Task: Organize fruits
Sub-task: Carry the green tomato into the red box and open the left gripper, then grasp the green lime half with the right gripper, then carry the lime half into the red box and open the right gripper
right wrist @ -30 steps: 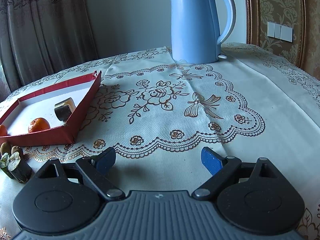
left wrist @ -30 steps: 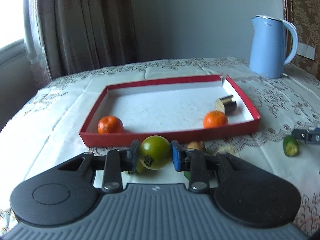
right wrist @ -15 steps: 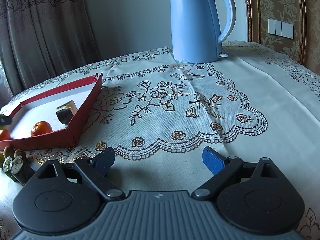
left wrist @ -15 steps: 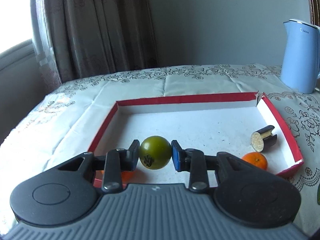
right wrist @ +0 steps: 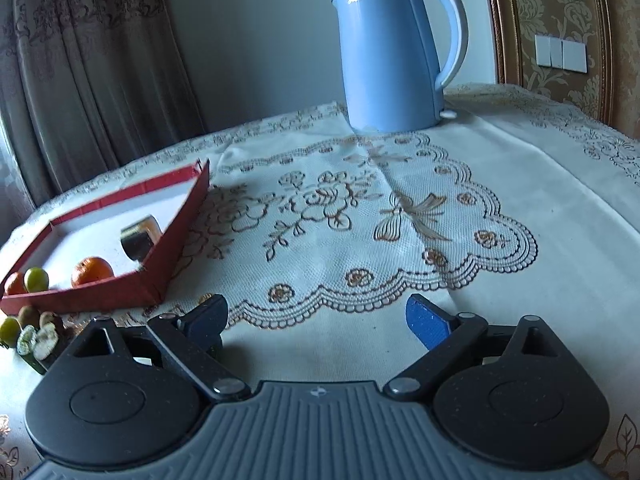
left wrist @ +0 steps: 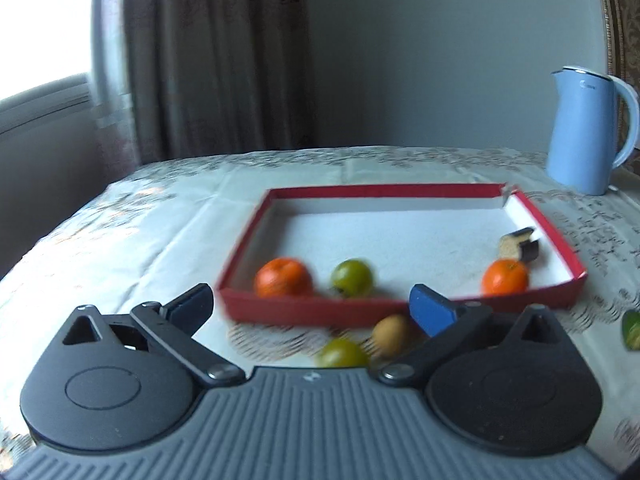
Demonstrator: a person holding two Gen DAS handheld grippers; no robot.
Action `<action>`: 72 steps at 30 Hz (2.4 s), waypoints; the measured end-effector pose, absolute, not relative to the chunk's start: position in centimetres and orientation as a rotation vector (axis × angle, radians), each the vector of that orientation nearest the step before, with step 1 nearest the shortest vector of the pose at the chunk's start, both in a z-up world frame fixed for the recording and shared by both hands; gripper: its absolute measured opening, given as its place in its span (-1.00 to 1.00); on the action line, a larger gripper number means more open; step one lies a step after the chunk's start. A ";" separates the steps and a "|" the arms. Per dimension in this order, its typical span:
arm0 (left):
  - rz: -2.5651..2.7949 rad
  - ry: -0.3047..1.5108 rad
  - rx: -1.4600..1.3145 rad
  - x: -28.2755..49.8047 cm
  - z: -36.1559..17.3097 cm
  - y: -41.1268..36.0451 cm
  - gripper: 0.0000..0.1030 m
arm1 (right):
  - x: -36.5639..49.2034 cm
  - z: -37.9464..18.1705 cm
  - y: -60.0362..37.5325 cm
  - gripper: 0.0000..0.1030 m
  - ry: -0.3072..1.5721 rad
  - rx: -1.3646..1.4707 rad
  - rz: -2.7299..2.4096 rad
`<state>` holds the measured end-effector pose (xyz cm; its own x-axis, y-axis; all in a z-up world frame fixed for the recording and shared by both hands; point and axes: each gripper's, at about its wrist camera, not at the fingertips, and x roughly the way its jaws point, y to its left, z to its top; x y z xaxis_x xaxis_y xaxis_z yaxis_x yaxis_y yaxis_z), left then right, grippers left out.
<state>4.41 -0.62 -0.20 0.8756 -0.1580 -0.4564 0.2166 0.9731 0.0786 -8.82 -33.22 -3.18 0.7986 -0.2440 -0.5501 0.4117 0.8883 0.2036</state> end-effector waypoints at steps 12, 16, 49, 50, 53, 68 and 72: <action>0.058 0.599 -0.025 4.8 -3.0 9.1 1.00 | -12.2 -1.3 -30.0 0.87 0.408 0.232 -0.259; 0.049 0.604 0.033 4.7 -3.2 8.3 1.00 | -13.0 -2.3 -27.3 0.86 0.468 0.108 -0.216; 0.034 0.647 -0.029 5.2 -3.6 9.2 1.00 | -9.5 -0.5 -25.3 -0.36 0.502 0.088 -0.168; 0.034 0.646 -0.029 5.2 -3.5 9.2 1.00 | -9.4 0.1 -25.1 -0.35 0.487 0.080 -0.164; 0.035 0.647 -0.028 5.2 -3.6 9.2 1.00 | -8.2 1.5 -24.4 -0.36 0.468 0.041 -0.147; 0.037 0.646 -0.031 5.2 -3.6 9.3 1.00 | 1.7 -0.4 -22.8 -0.26 0.547 0.012 -0.116; 0.037 0.646 -0.032 5.2 -3.6 9.3 1.00 | 0.4 -0.2 -23.7 -0.25 0.520 0.075 -0.111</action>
